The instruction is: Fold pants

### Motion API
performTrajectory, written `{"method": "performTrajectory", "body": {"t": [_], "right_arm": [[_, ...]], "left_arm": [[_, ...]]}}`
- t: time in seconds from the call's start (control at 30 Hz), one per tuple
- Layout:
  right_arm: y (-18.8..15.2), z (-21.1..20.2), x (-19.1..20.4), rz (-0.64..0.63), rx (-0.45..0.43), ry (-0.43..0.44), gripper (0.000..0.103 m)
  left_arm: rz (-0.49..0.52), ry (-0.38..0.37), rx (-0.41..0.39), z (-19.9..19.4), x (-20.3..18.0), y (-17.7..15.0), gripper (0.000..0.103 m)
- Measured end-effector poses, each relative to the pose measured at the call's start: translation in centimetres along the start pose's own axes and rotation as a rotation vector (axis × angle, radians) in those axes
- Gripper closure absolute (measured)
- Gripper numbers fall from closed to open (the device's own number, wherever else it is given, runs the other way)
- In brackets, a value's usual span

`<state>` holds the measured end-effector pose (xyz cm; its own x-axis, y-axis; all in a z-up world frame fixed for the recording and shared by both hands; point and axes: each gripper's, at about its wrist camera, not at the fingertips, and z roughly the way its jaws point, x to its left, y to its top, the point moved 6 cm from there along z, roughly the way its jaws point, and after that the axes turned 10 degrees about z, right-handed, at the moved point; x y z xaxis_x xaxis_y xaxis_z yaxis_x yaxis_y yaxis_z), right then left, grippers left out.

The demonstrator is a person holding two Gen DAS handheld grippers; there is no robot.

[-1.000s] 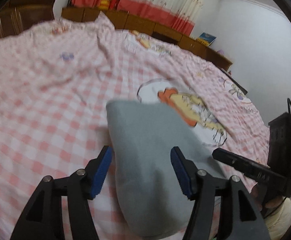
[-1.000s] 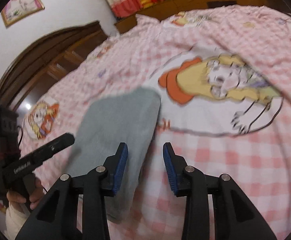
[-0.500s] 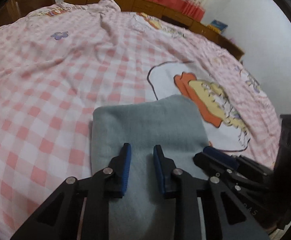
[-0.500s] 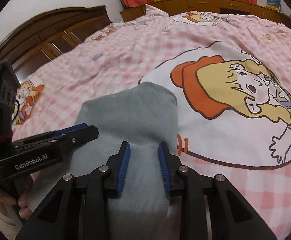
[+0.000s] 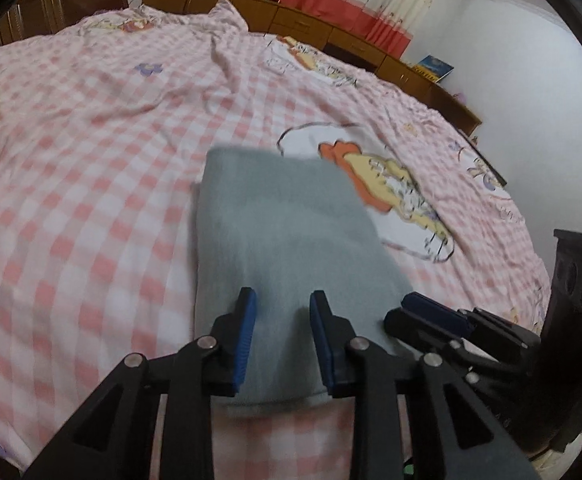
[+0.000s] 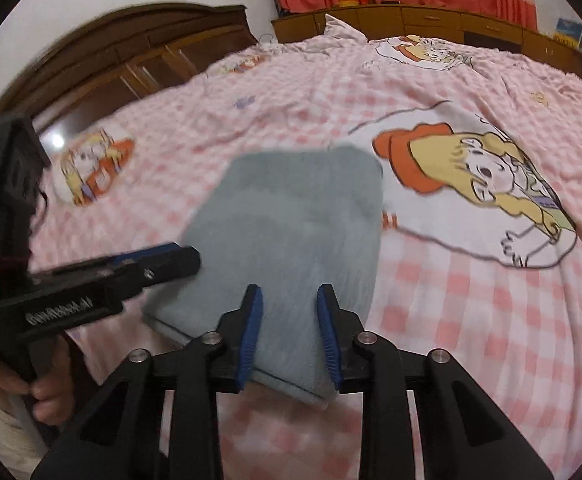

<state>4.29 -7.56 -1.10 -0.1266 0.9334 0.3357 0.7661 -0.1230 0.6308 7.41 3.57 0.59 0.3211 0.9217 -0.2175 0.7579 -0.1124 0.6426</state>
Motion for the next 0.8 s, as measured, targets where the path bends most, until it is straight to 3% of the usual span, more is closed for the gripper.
{"method": "performTrajectory", "body": {"t": [0.1, 0.43, 0.53, 0.6, 0.7, 0.77, 0.8], "right_arm": [[-1.2, 1.7, -0.5, -0.037, 0.025, -0.052, 0.074], [-1.7, 1.5, -0.8, -0.061, 0.004, -0.044, 0.073], [-1.4, 0.9, -0.6, -0.052, 0.009, -0.046, 0.072], [-1.4, 0.2, -0.6, -0.036, 0.017, -0.057, 0.071], [-1.7, -0.9, -0.6, -0.007, 0.039, -0.056, 0.061], [-1.9, -1.5, -0.7, 0.023, 0.061, -0.057, 0.045], [-2.1, -1.8, -0.8, 0.044, 0.078, -0.055, 0.042]], "left_arm": [[-0.017, -0.004, 0.014, 0.8, 0.1, -1.0, 0.075], [0.001, 0.058, 0.009, 0.6, -0.5, -1.4, 0.075], [0.016, 0.083, 0.012, 0.0, -1.0, -1.4, 0.066], [0.023, 0.101, 0.011, -0.5, -1.4, -1.4, 0.054], [0.038, 0.141, 0.012, -1.4, -1.9, -1.8, 0.043], [0.044, 0.157, 0.018, -1.9, -2.2, -2.4, 0.039], [0.043, 0.158, 0.019, -2.1, -2.3, -2.6, 0.037]]}}
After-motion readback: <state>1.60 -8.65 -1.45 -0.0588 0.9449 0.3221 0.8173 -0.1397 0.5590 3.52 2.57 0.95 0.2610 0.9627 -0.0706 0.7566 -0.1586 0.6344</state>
